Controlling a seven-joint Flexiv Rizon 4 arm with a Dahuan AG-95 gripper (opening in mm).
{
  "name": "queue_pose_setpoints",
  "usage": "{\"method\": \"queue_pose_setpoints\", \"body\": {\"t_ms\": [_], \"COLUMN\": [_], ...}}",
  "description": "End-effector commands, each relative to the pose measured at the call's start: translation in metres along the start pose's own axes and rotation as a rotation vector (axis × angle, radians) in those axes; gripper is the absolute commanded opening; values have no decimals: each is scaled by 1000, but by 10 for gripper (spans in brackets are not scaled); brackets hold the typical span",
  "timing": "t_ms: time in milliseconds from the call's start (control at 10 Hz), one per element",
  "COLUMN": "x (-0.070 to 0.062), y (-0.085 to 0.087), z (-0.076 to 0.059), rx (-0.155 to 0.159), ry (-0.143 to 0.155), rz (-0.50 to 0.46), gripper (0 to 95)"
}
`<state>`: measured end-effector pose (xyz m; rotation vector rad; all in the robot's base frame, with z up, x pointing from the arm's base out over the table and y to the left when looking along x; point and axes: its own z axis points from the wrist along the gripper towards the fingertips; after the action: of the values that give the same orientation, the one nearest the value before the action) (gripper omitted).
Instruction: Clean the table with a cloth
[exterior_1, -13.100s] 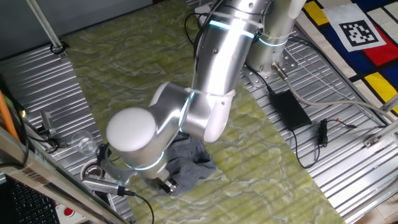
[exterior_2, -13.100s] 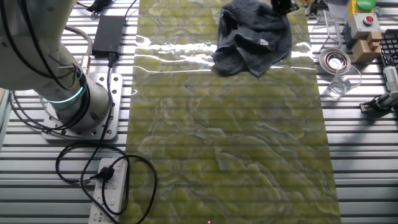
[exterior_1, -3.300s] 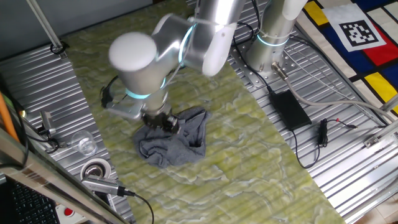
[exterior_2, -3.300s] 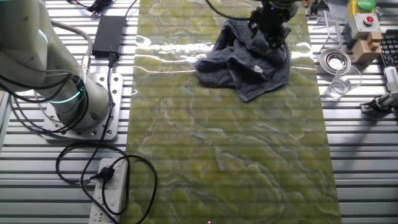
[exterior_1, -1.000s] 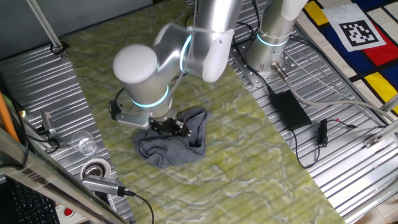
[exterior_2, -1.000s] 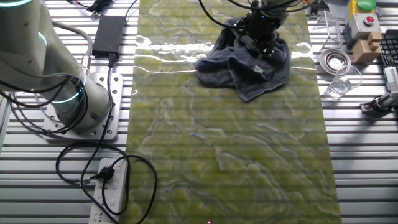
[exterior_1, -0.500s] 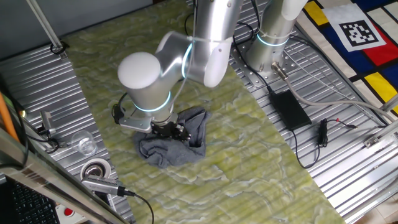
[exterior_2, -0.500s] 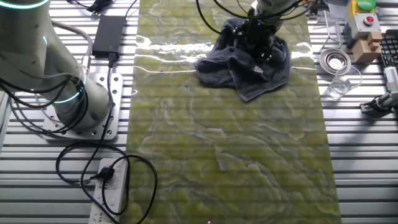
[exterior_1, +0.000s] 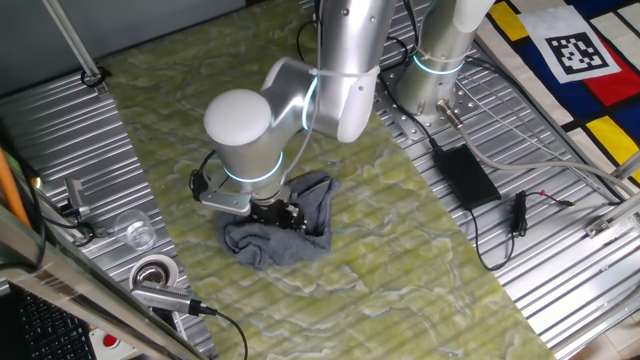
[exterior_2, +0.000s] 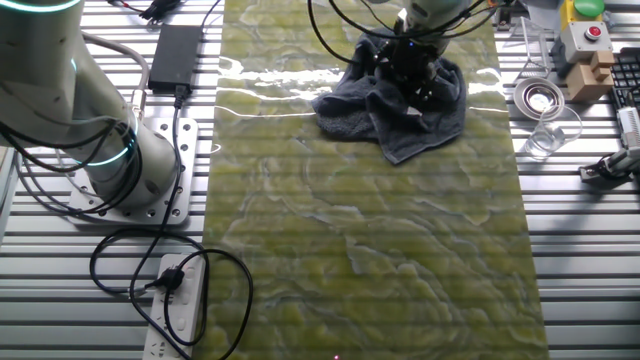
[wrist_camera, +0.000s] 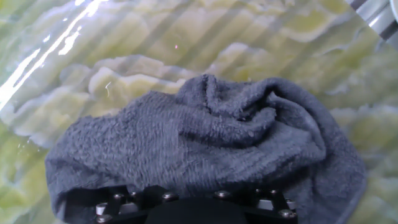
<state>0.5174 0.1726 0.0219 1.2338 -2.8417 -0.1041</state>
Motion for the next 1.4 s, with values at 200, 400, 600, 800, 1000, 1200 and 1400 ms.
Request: {"method": "queue_pose_setpoints", "body": {"t_ms": [200, 400, 600, 800, 1000, 1200, 1400], "x": [-5, -8, -8, -10, -18, -27, -33], "y": [-1, -1, -1, -1, 7, 16, 22], "z": [4, 8, 10, 10, 10, 10, 13], "rx": [10, 20, 9, -18, -40, -40, -49], "ry": [-10, -22, -26, -46, -54, -54, -65], "rz": [18, 33, 89, 178, 242, 282, 313], "gripper": [190, 0, 0, 0, 0, 0, 0]}}
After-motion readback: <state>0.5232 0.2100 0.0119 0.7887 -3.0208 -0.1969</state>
